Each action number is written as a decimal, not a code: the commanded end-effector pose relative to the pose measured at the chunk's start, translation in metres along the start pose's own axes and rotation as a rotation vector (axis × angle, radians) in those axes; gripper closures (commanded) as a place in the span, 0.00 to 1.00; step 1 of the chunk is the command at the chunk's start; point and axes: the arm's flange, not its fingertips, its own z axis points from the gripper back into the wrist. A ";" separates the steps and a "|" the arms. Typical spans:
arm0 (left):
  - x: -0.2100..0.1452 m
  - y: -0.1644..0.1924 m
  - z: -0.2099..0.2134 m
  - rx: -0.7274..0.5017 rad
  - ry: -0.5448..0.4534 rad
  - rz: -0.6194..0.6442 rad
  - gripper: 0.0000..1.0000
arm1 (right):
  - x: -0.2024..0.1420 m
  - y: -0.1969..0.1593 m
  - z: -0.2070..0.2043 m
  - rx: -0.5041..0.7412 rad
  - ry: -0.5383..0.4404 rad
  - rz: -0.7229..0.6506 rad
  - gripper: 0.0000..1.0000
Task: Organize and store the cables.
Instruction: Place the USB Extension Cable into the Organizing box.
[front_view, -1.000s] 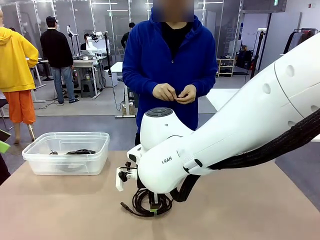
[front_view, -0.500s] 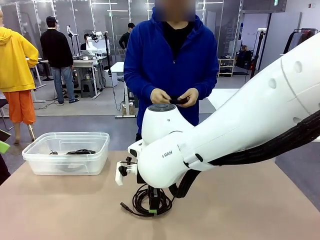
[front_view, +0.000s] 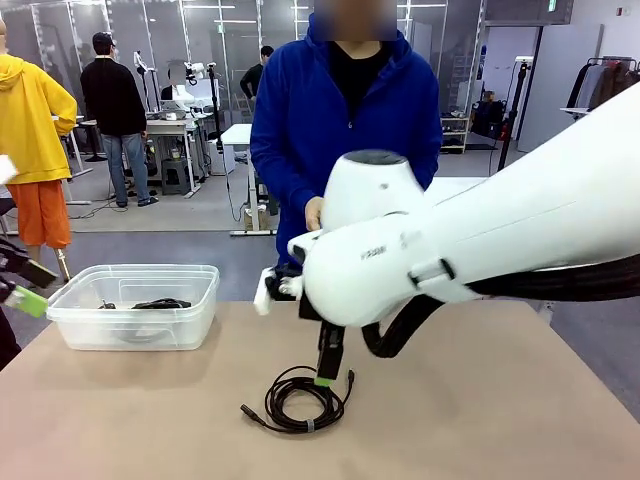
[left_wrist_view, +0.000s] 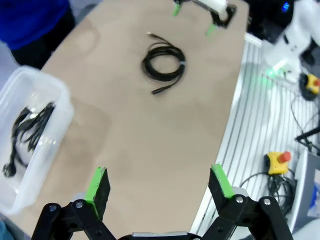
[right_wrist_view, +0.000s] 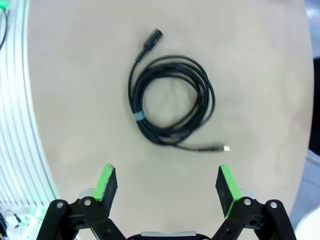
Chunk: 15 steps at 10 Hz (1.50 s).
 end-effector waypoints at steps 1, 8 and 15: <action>0.029 0.001 -0.033 0.001 0.091 -0.124 0.00 | -0.053 -0.001 0.026 -0.001 -0.055 -0.090 0.00; 0.120 -0.058 -0.177 -0.179 0.270 -0.360 0.00 | -0.254 -0.019 0.096 -0.157 -0.237 -0.549 0.00; 0.124 -0.070 -0.218 -0.215 0.289 -0.356 0.00 | -0.321 -0.043 0.127 -0.212 -0.251 -0.685 0.00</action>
